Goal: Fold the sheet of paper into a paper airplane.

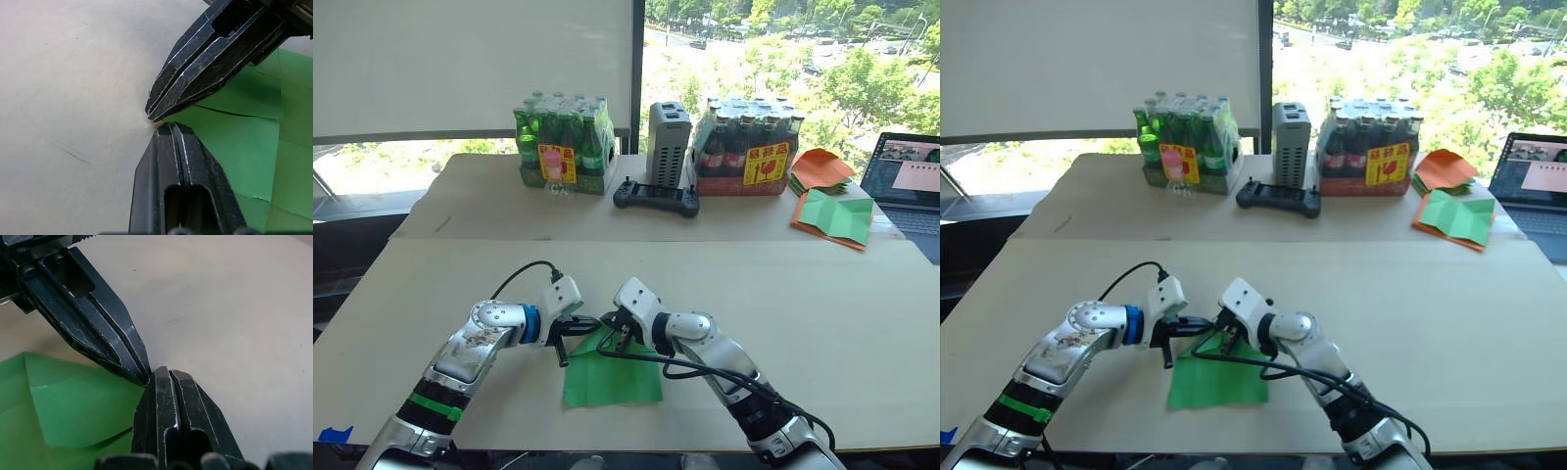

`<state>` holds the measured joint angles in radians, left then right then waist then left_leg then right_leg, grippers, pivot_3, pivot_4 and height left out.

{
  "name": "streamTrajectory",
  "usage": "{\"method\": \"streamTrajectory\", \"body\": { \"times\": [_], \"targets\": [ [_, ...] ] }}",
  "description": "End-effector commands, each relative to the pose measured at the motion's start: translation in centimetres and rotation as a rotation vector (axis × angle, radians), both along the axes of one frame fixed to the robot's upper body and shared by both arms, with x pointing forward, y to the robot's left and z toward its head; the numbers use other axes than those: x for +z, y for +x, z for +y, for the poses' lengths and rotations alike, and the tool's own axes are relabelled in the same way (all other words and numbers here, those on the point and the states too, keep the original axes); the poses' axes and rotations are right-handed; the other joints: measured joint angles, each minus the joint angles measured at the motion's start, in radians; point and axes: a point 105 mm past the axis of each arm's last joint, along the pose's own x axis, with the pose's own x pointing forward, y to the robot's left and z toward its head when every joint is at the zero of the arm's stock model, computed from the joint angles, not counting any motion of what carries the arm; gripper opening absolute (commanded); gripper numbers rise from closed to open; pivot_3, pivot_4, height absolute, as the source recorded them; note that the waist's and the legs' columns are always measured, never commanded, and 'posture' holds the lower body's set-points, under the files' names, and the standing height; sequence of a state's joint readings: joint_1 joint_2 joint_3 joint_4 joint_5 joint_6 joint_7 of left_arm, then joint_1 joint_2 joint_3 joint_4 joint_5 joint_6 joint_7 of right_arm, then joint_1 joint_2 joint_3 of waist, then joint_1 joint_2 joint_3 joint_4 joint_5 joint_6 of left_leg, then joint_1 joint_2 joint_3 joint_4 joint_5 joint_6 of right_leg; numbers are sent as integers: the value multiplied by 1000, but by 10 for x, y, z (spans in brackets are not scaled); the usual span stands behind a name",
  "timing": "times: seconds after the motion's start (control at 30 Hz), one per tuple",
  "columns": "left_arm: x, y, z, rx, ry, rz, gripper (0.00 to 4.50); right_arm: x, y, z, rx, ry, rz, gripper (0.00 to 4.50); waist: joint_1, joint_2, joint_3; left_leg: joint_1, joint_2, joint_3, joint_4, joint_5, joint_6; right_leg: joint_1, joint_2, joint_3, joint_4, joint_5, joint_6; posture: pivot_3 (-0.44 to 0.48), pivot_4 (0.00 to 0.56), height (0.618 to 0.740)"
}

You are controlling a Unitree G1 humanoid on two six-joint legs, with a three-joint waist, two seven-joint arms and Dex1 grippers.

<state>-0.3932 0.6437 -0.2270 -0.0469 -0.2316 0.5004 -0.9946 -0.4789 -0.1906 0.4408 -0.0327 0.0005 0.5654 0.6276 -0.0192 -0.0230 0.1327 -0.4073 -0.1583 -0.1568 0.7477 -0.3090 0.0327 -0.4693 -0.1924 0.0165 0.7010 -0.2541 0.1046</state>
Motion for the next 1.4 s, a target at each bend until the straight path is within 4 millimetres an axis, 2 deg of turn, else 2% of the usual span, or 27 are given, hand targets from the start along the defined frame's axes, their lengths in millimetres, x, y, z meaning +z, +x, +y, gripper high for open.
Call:
{"method": "streamTrajectory", "body": {
  "times": [0.03,0.4,1.17,1.4],
  "targets": [
    [-6,-1,-1,-26,45,-8,40,-10,-5,0,1,-27,35,0,0,0,0,0,0,0,0,0,0,0,0,0,0,0,0,0,150,675],
    [-26,-14,6,-61,108,36,40,-8,-5,1,-2,-23,36,0,-1,0,-2,2,0,0,0,0,0,2,0,0,0,0,0,0,150,675],
    [-39,-67,53,44,163,135,40,-8,-7,5,18,-21,36,0,-15,3,-3,6,1,0,-3,-1,0,2,1,0,0,-1,-1,0,150,675],
    [-36,-73,59,67,172,135,40,-8,-7,5,23,-22,38,0,-16,3,-3,8,1,0,-4,-1,0,2,1,0,-1,-1,-1,0,150,675]
  ]
}}
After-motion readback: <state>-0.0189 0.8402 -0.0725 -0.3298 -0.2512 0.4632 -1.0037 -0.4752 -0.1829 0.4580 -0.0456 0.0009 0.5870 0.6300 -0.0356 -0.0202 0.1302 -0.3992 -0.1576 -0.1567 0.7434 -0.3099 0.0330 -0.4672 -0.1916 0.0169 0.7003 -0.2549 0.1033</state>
